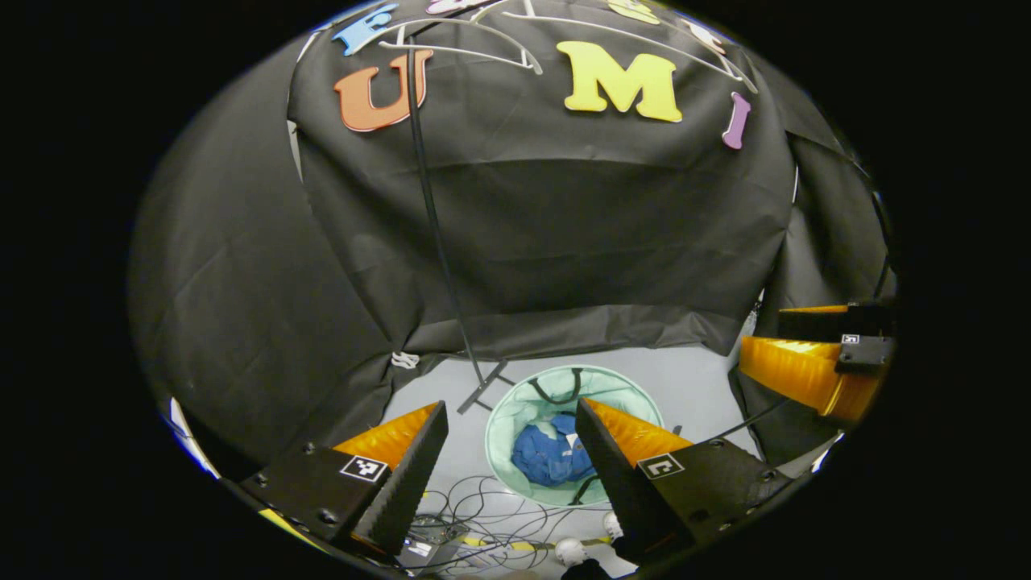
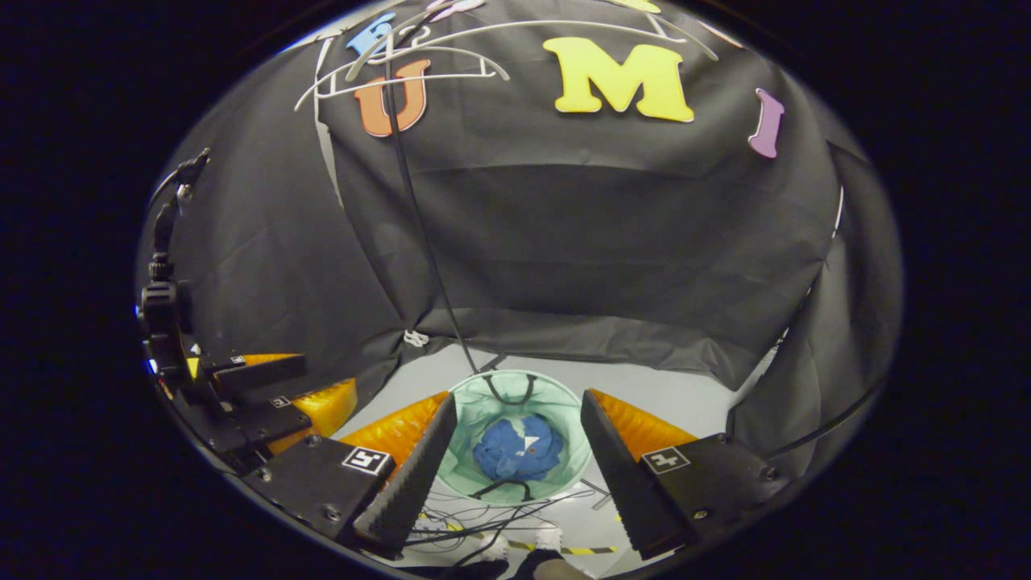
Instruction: Grasp the clothes on the hanger with both hands and then place them into the laundry hamper below.
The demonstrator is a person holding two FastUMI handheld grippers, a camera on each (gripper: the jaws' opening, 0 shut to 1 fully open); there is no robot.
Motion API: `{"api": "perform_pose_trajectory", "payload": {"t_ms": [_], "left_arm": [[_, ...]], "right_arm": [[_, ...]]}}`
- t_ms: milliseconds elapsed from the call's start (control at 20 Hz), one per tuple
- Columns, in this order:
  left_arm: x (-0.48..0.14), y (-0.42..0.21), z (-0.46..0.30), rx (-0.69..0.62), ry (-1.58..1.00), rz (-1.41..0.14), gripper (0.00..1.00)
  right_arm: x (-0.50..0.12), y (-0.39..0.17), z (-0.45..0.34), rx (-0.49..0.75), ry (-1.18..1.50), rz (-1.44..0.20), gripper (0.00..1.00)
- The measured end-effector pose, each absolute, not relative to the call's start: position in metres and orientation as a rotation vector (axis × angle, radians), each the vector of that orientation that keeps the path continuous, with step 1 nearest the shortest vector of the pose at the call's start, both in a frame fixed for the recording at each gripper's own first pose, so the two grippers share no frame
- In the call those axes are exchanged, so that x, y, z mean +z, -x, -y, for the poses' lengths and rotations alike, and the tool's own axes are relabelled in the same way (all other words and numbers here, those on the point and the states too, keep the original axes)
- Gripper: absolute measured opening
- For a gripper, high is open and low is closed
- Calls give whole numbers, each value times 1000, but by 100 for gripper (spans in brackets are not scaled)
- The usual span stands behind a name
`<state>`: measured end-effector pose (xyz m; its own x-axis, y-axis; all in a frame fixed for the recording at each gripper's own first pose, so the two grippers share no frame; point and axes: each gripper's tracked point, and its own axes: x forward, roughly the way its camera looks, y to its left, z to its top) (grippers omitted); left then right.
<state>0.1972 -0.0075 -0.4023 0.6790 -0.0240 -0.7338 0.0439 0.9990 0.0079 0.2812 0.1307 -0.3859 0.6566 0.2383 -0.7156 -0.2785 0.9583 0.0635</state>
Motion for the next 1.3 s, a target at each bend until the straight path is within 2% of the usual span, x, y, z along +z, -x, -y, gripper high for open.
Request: {"api": "perform_pose_trajectory", "payload": {"t_ms": [450,600,850,900,950,1050,1100,1150,1300], "left_arm": [[-377,-176,38,-106,-16,-767,96],[-350,-167,57,-124,0,-722,96],[-261,-156,107,-136,7,-544,97],[-239,-150,121,-139,-2,-498,100],[-214,-145,133,-141,-11,-443,96],[-162,-123,149,-120,-17,-331,93],[-138,-109,154,-94,-17,-280,100],[-117,-91,158,-70,-20,-235,93],[-72,-42,166,-8,-14,-162,94]], "right_arm": [[-353,-241,-91,214,34,-730,98],[-335,-226,-70,197,46,-685,99],[-245,-202,-25,206,70,-488,98],[-225,-193,-15,211,66,-442,99],[-207,-183,-5,219,58,-399,98],[-167,-158,15,249,41,-326,99],[-153,-139,30,264,33,-294,99],[-135,-126,43,273,26,-257,98],[-78,-96,83,280,-5,-137,99]]}}
